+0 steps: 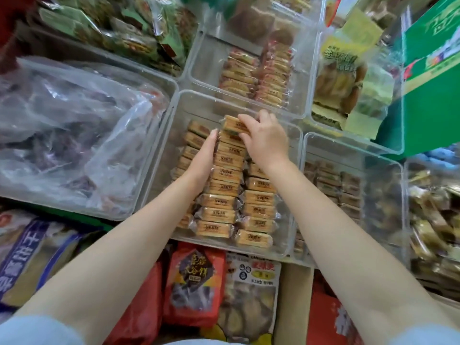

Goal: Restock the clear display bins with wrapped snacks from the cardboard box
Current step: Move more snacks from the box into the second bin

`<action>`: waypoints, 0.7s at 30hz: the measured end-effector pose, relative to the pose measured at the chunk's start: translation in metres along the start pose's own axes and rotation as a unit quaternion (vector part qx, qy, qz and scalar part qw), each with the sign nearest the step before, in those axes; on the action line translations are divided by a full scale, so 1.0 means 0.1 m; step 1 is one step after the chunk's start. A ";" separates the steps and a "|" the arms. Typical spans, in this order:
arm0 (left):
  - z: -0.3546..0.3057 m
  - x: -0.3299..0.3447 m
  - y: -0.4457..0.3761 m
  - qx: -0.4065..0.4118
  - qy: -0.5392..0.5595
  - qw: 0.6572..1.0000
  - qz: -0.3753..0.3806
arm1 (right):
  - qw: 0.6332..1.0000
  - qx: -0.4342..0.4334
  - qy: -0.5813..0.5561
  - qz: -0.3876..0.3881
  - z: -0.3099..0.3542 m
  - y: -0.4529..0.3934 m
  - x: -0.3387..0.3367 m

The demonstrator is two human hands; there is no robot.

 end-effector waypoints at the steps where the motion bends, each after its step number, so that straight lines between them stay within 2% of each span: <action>1: 0.03 0.00 -0.03 -0.002 0.009 1.000 0.006 | 0.999 -0.013 0.048 -0.002 0.03 0.01 0.03; 5: 0.10 0.07 -0.04 -0.016 0.048 0.998 0.029 | 0.989 -0.034 0.142 -0.017 0.12 0.04 0.16; 7: 0.13 0.02 -0.06 -0.019 0.036 0.999 0.017 | 0.987 -0.050 0.150 0.029 0.18 0.10 0.28; 11: 0.11 0.05 -0.03 -0.032 -0.022 0.999 0.020 | 0.975 -0.019 0.160 0.151 0.18 0.31 0.45; 13: 0.00 0.00 0.00 -0.029 -0.066 0.997 -0.008 | 0.972 -0.018 0.142 0.189 0.20 0.35 0.40; 15: -0.15 0.00 0.02 -0.002 -0.142 0.990 -0.011 | 0.977 -0.028 0.108 0.180 0.24 0.43 0.24; 18: -0.36 -0.04 0.24 0.079 -0.293 0.952 -0.049 | 0.992 -0.031 0.003 0.122 0.21 0.78 -0.13; 21: -0.47 0.22 0.80 0.189 -0.364 0.911 -0.029 | 0.979 0.010 -0.116 0.166 -0.04 1.39 -0.31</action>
Point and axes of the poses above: each hand's wrist, its own y-axis away from the middle knuckle, its own x-axis out of the palm, z = x × y, the point moved 9 cm from there along -y, towards the middle knuckle, and after that the axes turned 9 degrees about y, right-handed, at the moved point
